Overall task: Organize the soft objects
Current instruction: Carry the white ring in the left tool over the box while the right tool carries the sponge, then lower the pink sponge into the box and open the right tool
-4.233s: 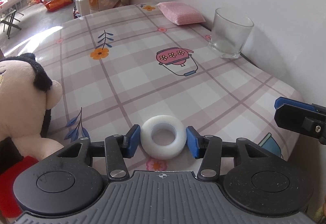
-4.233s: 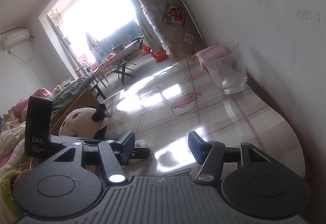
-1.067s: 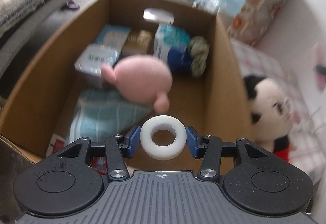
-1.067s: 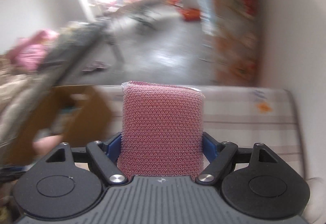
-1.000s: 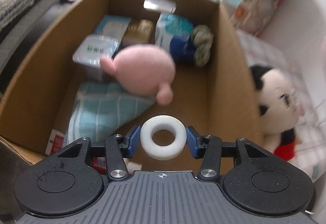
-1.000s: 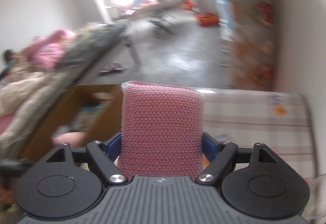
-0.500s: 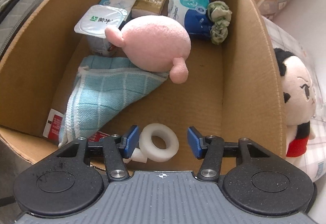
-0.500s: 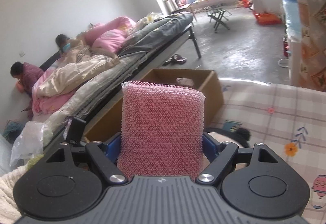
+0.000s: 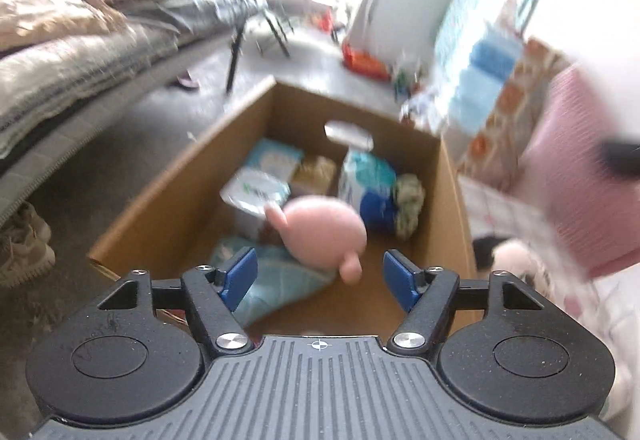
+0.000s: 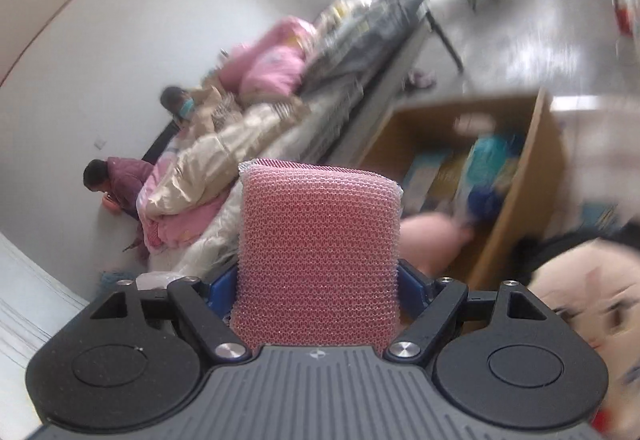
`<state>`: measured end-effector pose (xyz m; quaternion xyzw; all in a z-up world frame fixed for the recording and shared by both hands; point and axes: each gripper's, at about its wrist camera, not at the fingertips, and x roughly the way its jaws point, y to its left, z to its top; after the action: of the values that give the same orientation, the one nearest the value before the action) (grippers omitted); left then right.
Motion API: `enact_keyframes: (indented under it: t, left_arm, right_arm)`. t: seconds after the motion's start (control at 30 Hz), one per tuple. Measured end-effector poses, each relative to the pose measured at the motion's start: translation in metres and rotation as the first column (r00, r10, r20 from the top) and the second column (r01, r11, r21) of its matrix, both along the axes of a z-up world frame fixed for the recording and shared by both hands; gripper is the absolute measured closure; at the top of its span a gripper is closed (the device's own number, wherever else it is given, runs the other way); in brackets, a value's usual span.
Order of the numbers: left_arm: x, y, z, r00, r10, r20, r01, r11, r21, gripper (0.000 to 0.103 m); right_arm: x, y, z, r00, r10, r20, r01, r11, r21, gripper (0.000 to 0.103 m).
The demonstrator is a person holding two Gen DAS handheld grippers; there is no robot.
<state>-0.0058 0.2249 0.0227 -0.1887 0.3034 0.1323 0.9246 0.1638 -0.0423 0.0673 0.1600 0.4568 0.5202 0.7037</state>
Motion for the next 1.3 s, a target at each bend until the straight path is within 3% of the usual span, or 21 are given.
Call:
enact_keyframes:
  t: [0.13, 0.23, 0.47, 0.57, 0.77, 0.83, 0.9, 0.97, 1.07, 1.3]
  left_arm:
    - [-0.015, 0.007, 0.006, 0.998, 0.03, 0.063, -0.03, 1.0, -0.001, 0.031]
    - [-0.021, 0.012, 0.006, 0.996, 0.029, 0.083, -0.029, 1.0, -0.008, 0.031]
    - [-0.039, 0.026, 0.0, 0.995, 0.027, 0.098, -0.023, 0.999, -0.036, 0.031]
    - [-0.044, 0.032, -0.003, 0.994, 0.025, 0.104, -0.021, 0.999, -0.043, 0.031]
    - [-0.054, 0.044, -0.005, 0.99, 0.051, 0.129, -0.042, 0.997, -0.071, 0.031]
    - [-0.057, 0.047, -0.005, 0.989, 0.058, 0.134, -0.049, 0.996, -0.071, 0.031]
    - [-0.061, 0.049, -0.005, 0.988, 0.065, 0.139, -0.055, 0.996, -0.071, 0.031]
    - [-0.063, 0.051, -0.005, 0.987, 0.072, 0.141, -0.062, 0.996, -0.071, 0.031]
    - [-0.067, 0.054, -0.004, 0.986, 0.083, 0.143, -0.073, 0.995, -0.073, 0.031]
    - [-0.071, 0.06, -0.006, 0.985, 0.102, 0.138, -0.093, 0.993, -0.073, 0.031]
  right_arm:
    - [0.003, 0.048, -0.025, 0.997, -0.023, -0.071, 0.012, 0.989, -0.148, 0.02]
    - [0.009, 0.074, -0.046, 0.988, -0.083, -0.133, 0.043, 0.96, -0.275, 0.019]
    - [0.004, 0.105, -0.075, 0.97, -0.219, -0.109, 0.132, 0.843, -0.522, 0.014]
    - [-0.004, 0.109, -0.072, 0.973, -0.218, -0.071, 0.143, 0.817, -0.559, 0.005]
    - [-0.021, 0.115, -0.057, 0.988, -0.149, 0.025, 0.138, 0.814, -0.564, 0.005]
    - [-0.022, 0.12, -0.052, 0.992, -0.115, 0.053, 0.125, 0.823, -0.554, 0.011]
    - [-0.024, 0.126, -0.05, 0.995, -0.078, 0.065, 0.101, 0.839, -0.535, 0.026]
    - [-0.025, 0.134, -0.051, 0.998, -0.035, 0.046, 0.054, 0.856, -0.514, 0.039]
    - [-0.03, 0.145, -0.054, 1.0, 0.025, 0.014, -0.015, 0.871, -0.491, 0.044]
    - [-0.027, 0.17, -0.084, 0.991, 0.095, -0.098, -0.131, 0.857, -0.499, 0.045]
